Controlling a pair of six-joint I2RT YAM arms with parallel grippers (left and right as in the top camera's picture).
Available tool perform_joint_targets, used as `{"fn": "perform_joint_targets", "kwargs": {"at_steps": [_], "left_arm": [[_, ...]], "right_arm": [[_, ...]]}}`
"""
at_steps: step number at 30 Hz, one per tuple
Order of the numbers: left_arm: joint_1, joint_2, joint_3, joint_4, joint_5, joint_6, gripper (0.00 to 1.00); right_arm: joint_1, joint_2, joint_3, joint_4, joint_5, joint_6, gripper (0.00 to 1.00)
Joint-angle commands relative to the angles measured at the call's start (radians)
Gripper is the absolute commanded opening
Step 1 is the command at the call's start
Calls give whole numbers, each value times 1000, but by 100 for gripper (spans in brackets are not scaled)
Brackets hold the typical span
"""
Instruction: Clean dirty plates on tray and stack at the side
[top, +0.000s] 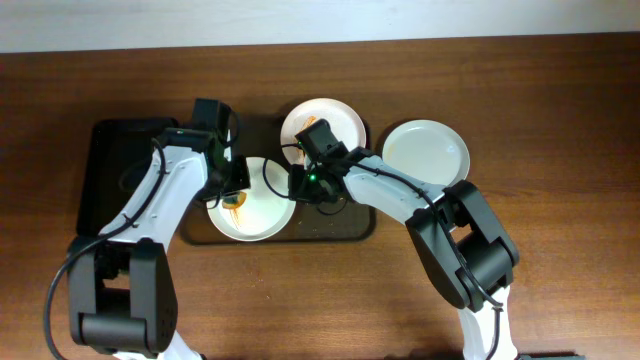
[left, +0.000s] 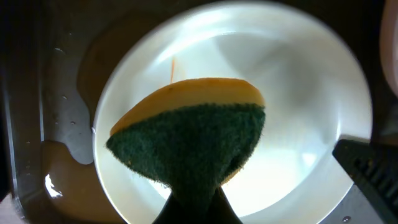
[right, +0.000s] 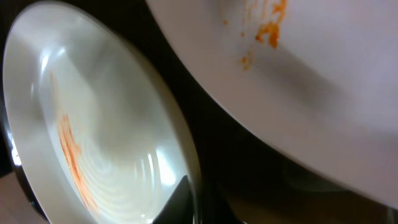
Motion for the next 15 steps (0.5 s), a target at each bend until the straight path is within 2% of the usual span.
{"fn": "perform_joint_targets", "kwargs": {"at_steps": [1, 5, 9, 12, 14, 15], "left_arm": [[2, -19, -33, 22, -2, -13, 1], [2, -18, -93, 92, -50, -13, 1], [2, 10, -219, 289, -99, -4, 1], [2, 15, -307, 354, -98, 11, 1], [2, 15, -330, 330, -13, 106, 1], [2, 15, -330, 303, 92, 183, 1]], "right_arm": [[0, 19, 13, 7, -29, -3, 4], [0, 19, 13, 7, -37, -2, 4], [0, 19, 13, 7, -40, -3, 4], [0, 19, 13, 7, -40, -3, 4], [0, 18, 13, 7, -40, -3, 4], [0, 18, 13, 7, -40, -3, 4]]}}
